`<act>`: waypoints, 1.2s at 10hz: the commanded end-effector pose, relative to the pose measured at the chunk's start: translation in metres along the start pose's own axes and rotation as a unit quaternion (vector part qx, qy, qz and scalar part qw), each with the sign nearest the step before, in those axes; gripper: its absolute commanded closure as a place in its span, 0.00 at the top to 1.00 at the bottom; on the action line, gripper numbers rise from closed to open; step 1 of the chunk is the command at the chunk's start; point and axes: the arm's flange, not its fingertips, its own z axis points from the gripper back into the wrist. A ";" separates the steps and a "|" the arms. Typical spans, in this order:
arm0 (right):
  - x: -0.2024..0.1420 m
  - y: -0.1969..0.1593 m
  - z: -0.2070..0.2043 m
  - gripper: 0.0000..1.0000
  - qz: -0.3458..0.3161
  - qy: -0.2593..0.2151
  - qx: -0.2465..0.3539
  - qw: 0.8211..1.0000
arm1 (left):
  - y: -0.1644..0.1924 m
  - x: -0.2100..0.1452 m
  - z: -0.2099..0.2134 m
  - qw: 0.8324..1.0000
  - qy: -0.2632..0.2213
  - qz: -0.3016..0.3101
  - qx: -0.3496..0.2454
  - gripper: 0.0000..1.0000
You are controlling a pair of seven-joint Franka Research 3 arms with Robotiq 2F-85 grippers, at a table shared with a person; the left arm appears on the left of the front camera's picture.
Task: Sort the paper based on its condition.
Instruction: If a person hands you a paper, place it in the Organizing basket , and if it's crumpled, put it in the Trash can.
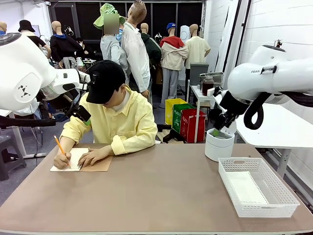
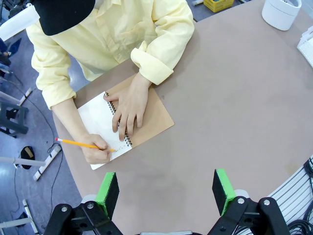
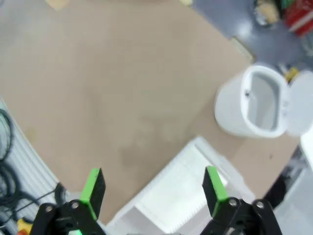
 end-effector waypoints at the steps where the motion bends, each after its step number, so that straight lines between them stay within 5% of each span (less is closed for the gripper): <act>1: -0.013 0.012 0.011 1.00 0.063 -0.091 0.053 0.992 | 0.000 0.000 0.001 1.000 0.003 0.001 -0.002 1.00; 6: -0.030 0.035 0.031 1.00 0.139 -0.186 0.114 0.966 | 0.000 0.000 0.001 1.000 0.003 0.001 -0.002 1.00; 12: -0.028 0.037 0.029 1.00 0.139 -0.200 0.097 0.965 | 0.000 0.000 0.001 1.000 0.003 0.001 -0.002 1.00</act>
